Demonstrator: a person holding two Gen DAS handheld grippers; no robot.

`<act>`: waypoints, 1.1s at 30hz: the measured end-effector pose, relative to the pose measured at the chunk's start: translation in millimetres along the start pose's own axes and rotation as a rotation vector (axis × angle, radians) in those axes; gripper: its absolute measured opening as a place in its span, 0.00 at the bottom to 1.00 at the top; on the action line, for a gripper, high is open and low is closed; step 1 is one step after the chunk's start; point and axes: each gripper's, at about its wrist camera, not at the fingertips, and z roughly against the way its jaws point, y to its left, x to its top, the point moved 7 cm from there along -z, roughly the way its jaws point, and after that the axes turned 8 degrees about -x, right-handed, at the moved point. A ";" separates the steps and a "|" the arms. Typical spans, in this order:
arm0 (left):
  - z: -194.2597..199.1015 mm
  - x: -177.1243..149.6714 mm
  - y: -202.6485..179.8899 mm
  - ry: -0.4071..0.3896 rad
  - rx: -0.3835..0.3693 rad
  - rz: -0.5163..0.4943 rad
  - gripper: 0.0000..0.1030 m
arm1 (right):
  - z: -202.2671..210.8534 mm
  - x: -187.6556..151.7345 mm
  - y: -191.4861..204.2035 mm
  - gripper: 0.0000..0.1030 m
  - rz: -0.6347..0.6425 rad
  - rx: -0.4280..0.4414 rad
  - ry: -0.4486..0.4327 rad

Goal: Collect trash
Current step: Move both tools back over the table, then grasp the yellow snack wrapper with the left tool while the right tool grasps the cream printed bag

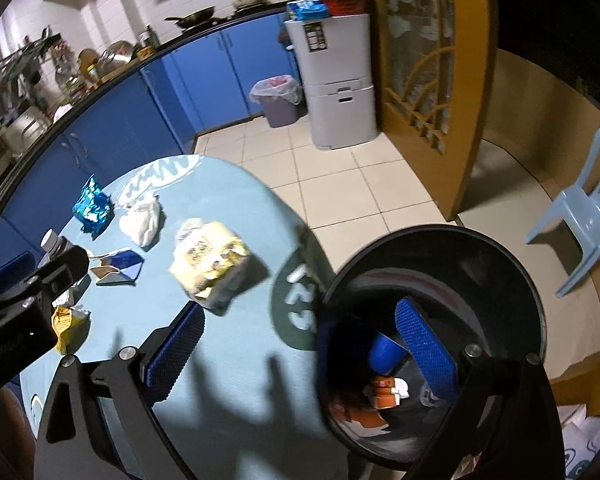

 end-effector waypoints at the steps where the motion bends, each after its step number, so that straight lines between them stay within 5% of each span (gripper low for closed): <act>1: -0.7 -1.4 6.3 0.003 0.006 0.009 0.85 | -0.8 0.8 3.9 0.91 0.008 0.002 0.001; 22: -14.1 -50.4 116.0 0.088 0.102 0.210 0.85 | -38.2 7.5 63.5 0.91 0.133 0.002 0.048; 33: -34.2 -67.4 125.9 0.139 0.078 0.251 0.86 | -61.4 5.4 73.7 0.91 0.165 -0.009 0.088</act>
